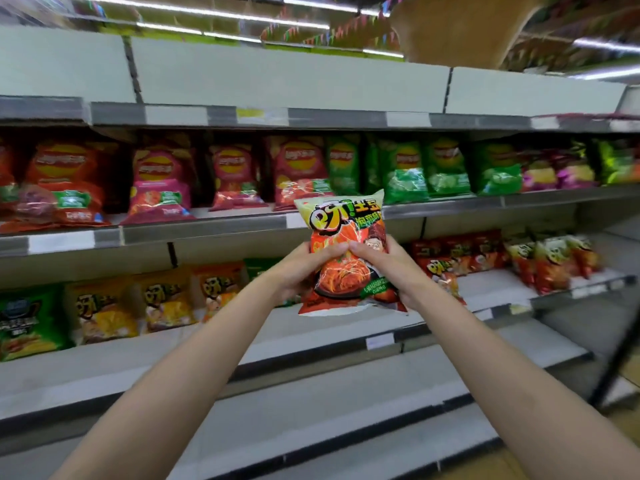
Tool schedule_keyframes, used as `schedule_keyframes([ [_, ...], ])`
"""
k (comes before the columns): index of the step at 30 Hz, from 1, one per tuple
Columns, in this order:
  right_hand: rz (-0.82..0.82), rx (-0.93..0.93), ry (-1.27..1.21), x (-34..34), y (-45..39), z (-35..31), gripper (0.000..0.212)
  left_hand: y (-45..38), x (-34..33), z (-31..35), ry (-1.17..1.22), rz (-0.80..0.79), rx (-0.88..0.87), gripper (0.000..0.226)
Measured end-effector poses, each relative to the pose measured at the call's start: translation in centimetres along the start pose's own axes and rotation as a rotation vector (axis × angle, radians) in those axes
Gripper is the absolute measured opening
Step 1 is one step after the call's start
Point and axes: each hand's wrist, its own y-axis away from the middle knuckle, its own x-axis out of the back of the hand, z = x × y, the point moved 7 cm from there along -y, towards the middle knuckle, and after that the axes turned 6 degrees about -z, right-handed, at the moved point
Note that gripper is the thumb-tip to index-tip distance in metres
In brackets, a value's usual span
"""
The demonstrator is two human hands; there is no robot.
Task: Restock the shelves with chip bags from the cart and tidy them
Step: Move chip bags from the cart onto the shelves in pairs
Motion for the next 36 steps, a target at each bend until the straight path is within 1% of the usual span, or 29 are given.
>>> schedule_keyframes([
  [2, 0.039, -0.023, -0.002, 2.7, 1.2, 1.1, 0.071, -1.7, -2.3, -0.9, -0.003, -0.05, 0.027, 0.066],
  [4, 0.078, -0.048, 0.0, 5.5, 2.4, 2.1, 0.068, -3.3, -4.7, -1.6, -0.009, -0.097, 0.045, 0.076],
  [5, 0.091, -0.052, 0.005, 6.6, 3.0, 2.4, 0.074, -4.2, -5.8, -2.0, -0.014, -0.115, 0.053, 0.082],
  [6, 0.121, -0.064, 0.007, 7.9, 3.4, 2.9, 0.084, -5.0, -7.0, -2.3, -0.014, -0.136, 0.059, 0.082],
  [7, 0.157, -0.073, 0.008, 9.3, 3.8, 3.3, 0.09, -5.8, -8.2, -2.6, -0.008, -0.16, 0.065, 0.077],
  [10, 0.209, -0.062, -0.034, 13.1, 4.8, 4.7, 0.079, -9.1, -11.7, -3.8, 0.015, -0.241, 0.1, 0.041],
  [11, 0.225, -0.077, -0.05, 14.5, 5.1, 5.3, 0.08, -10.3, -12.9, -4.1, 0.007, -0.271, 0.109, 0.036],
  [12, 0.246, -0.089, -0.052, 15.9, 5.4, 5.9, 0.079, -11.4, -14.1, -4.4, 0.002, -0.303, 0.111, 0.038],
  [13, 0.265, -0.093, -0.04, 17.2, 5.7, 6.3, 0.072, -12.4, -15.4, -4.8, -0.005, -0.328, 0.11, 0.045],
  [15, 0.311, -0.102, -0.029, 20.0, 6.3, 7.2, 0.056, -14.6, -17.8, -5.7, -0.009, -0.367, 0.114, 0.068],
  [18, 0.377, -0.153, 0.009, 24.5, 6.7, 8.6, 0.05, -18.3, -21.2, -7.1, 0.019, -0.409, 0.131, 0.095],
  [19, 0.392, -0.154, 0.027, 26.2, 6.5, 9.0, 0.044, -19.6, -22.4, -7.3, 0.018, -0.423, 0.133, 0.1],
  [20, 0.404, -0.16, 0.035, 27.7, 6.3, 9.3, 0.04, -20.9, -23.5, -7.3, 0.029, -0.441, 0.13, 0.099],
  [21, 0.411, -0.176, 0.035, 29.4, 6.0, 9.7, 0.041, -22.3, -24.6, -7.2, 0.042, -0.468, 0.123, 0.094],
  [22, 0.421, -0.181, 0.043, 30.9, 5.5, 9.9, 0.05, -23.8, -25.5, -7.2, 0.049, -0.487, 0.118, 0.089],
  [23, 0.429, -0.182, 0.056, 32.4, 5.0, 10.0, 0.066, -25.3, -26.4, -7.1, 0.043, -0.508, 0.117, 0.087],
  [25, 0.454, -0.202, 0.065, 35.3, 3.7, 10.1, 0.104, -28.7, -27.9, -6.9, 0.053, -0.545, 0.11, 0.095],
  [26, 0.465, -0.219, 0.065, 36.8, 3.1, 10.2, 0.114, -30.2, -28.6, -6.7, 0.057, -0.557, 0.111, 0.098],
  [27, 0.462, -0.217, 0.056, 38.2, 2.3, 10.2, 0.114, -31.7, -29.1, -6.5, 0.065, -0.559, 0.115, 0.099],
  [30, 0.424, -0.208, 0.052, 41.9, 0.4, 10.8, 0.097, -36.0, -30.7, -6.2, 0.075, -0.547, 0.106, 0.078],
  [32, 0.422, -0.235, 0.067, 44.3, -0.3, 11.8, 0.088, -38.7, -32.1, -6.8, 0.066, -0.547, 0.123, 0.072],
  [33, 0.428, -0.245, 0.044, 45.4, -0.4, 12.6, 0.087, -39.6, -32.9, -7.1, 0.058, -0.543, 0.13, 0.061],
  [35, 0.46, -0.295, 0.018, 47.7, -0.2, 14.5, 0.091, -41.1, -34.8, -8.0, 0.06, -0.572, 0.149, 0.048],
  [36, 0.464, -0.31, 0.018, 48.8, 0.0, 15.3, 0.086, -41.5, -35.8, -8.2, 0.062, -0.577, 0.18, 0.037],
])
